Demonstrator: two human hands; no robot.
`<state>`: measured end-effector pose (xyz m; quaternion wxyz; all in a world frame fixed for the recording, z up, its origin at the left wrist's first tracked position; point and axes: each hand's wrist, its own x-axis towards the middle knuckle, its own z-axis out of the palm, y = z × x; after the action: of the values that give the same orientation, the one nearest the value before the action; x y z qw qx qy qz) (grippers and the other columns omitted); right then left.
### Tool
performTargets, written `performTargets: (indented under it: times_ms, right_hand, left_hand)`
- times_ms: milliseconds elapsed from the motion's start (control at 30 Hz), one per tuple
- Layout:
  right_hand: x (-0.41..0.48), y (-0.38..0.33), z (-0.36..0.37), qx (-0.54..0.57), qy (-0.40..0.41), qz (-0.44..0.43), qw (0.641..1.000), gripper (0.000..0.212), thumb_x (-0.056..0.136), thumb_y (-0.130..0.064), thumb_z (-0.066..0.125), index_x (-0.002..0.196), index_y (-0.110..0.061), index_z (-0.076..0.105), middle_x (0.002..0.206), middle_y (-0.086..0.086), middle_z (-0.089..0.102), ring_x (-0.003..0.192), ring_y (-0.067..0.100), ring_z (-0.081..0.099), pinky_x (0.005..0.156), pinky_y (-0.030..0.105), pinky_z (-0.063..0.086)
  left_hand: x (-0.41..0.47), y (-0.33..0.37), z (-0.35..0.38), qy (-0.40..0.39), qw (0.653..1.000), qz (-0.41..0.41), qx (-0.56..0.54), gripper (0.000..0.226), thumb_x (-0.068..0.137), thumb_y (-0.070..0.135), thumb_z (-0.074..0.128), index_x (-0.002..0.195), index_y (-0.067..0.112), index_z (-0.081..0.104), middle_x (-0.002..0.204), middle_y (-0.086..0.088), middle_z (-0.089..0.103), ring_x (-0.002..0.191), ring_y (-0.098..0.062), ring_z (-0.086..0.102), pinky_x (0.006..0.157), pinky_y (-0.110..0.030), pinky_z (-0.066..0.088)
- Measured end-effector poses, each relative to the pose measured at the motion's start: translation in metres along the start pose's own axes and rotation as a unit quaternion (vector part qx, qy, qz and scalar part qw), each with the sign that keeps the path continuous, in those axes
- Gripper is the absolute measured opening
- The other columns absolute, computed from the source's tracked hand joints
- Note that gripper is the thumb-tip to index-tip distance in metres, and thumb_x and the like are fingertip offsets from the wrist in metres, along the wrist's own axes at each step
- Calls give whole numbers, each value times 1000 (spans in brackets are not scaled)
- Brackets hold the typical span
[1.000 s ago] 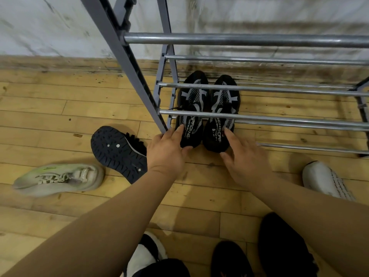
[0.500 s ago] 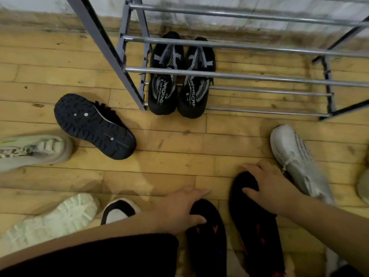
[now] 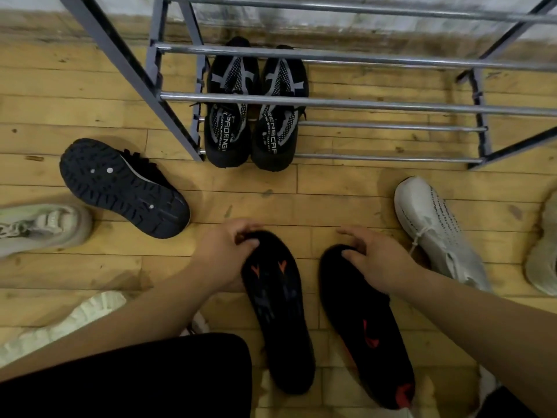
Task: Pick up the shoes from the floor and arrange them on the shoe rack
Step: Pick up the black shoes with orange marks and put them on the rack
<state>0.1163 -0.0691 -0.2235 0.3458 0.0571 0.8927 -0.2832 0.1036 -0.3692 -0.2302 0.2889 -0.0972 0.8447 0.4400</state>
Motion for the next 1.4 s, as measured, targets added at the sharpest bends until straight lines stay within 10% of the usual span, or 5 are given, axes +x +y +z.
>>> performTargets:
  times_ms: [167,400,667,1067,1400]
  right_hand:
    - [28,-56,9,25,76,-36,996,46,101,-36,61,145,-32,51,123,-7,60,116,16,58,86,21,42]
    - [13,-138,56,-38,-30,-157,986,81,90,-53,68,157,-38,25,158,0,32,145,25,30,117,42,35]
    - [4,-138,98,-184,-25,-140,973,104,89,-62,64,160,-42,-9,171,0,1,154,30,5,121,50,23]
    - [1,-141,103,-174,23,-126,976,110,84,-61,71,160,-40,-5,170,-5,10,153,26,13,119,47,30]
    - [-3,-143,106,-196,24,-91,976,112,81,-65,71,158,-44,-7,168,0,-8,149,42,10,117,53,32]
  left_hand:
    - [18,6,-39,112,993,-24,0,34,100,22,62,133,33,64,119,14,65,107,-6,61,72,-8,39]
    - [1,-11,-67,256,953,18,161,52,96,37,64,146,32,51,132,1,46,115,-16,49,102,-38,46]
    - [16,-46,-76,166,908,-103,371,66,91,69,47,150,48,24,163,-12,9,144,-49,16,120,-57,19]
    - [-59,-60,-112,306,947,41,-85,52,87,42,69,131,48,42,146,3,41,135,-24,47,106,-51,47]
    - [-70,-66,-89,221,975,-8,16,63,96,25,68,148,46,41,163,5,2,144,-7,20,92,7,23]
